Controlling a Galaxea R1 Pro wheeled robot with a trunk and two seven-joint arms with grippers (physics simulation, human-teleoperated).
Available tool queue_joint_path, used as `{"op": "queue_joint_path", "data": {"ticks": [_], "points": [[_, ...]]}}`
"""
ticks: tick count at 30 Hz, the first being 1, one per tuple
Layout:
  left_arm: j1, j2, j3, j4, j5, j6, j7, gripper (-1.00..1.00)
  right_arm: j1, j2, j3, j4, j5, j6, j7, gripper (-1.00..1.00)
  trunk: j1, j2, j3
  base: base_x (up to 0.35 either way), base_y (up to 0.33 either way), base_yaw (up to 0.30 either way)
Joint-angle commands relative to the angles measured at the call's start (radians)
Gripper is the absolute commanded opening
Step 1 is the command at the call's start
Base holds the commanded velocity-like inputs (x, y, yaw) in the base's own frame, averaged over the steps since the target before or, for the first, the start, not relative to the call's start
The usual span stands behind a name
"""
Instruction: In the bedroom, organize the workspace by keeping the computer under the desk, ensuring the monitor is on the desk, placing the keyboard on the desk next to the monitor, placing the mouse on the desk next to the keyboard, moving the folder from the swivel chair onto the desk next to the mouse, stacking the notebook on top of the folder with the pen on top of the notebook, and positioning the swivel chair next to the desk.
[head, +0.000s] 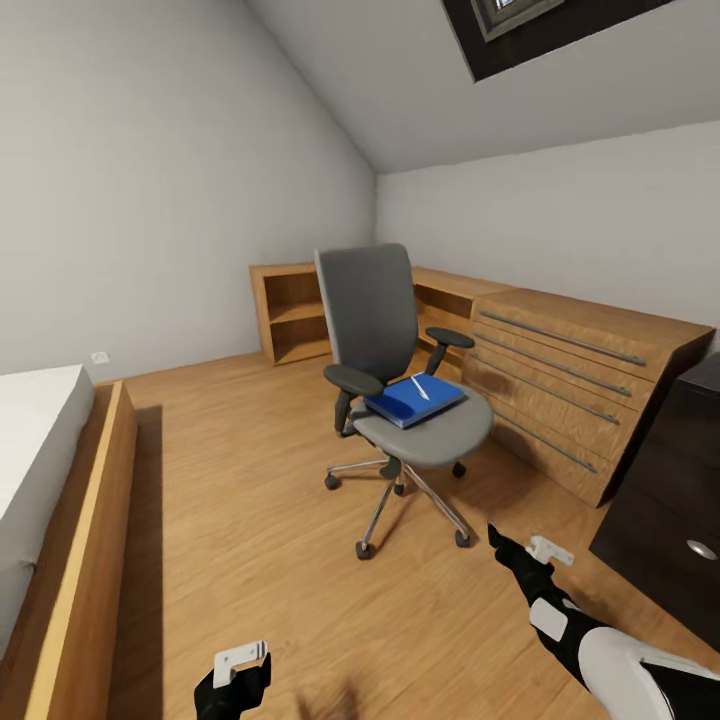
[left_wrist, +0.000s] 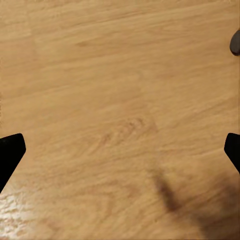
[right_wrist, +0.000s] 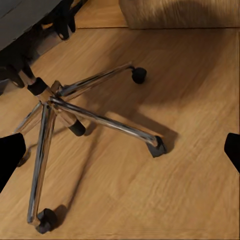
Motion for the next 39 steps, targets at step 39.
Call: {"op": "queue_joint_path", "data": {"ticks": [39], "points": [[0.000,0.001,0.003,0.006,0.010,-0.090,-0.001,1.00,0.115,0.057,-0.008,0.008,0.005,-0.133,-0.095,1.00,0.000,0.000,-0.001,0.000,0.000,-0.210]]}}
